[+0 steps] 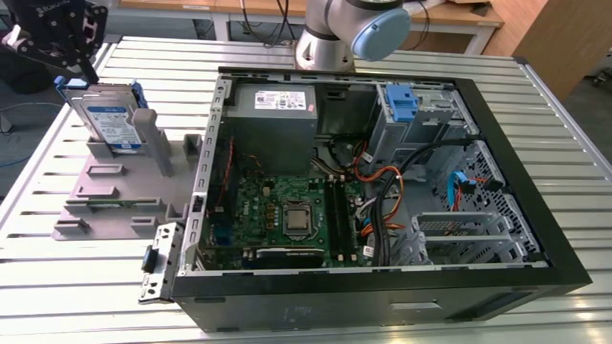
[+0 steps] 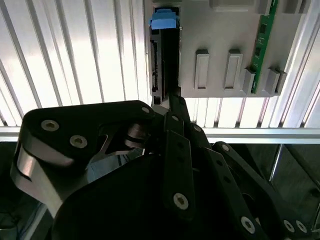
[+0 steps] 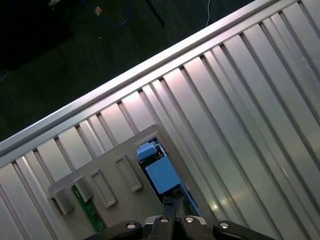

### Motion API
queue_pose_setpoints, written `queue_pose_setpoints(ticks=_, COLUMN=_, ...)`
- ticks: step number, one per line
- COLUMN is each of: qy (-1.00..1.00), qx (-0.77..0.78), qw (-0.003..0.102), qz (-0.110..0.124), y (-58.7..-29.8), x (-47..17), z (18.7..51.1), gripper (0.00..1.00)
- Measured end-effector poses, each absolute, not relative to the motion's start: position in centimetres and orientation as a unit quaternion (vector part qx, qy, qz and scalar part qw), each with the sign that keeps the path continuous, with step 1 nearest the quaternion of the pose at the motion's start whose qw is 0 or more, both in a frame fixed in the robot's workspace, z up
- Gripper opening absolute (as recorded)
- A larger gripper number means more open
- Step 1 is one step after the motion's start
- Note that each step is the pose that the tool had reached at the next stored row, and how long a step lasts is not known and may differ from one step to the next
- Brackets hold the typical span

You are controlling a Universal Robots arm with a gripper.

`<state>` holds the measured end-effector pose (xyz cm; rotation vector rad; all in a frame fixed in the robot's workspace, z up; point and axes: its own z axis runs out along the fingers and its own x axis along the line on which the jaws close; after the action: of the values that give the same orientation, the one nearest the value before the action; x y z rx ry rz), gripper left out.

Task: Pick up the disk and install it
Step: 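Pick up the disk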

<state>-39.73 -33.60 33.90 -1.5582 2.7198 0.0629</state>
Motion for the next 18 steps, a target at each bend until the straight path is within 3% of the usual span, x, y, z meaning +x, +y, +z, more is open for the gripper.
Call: queue_pose_setpoints(ticks=18, qy=0.775, qx=-0.631, qw=0.0, qz=0.02, y=-33.6, x=-39.72, z=33.71, gripper=0.11)
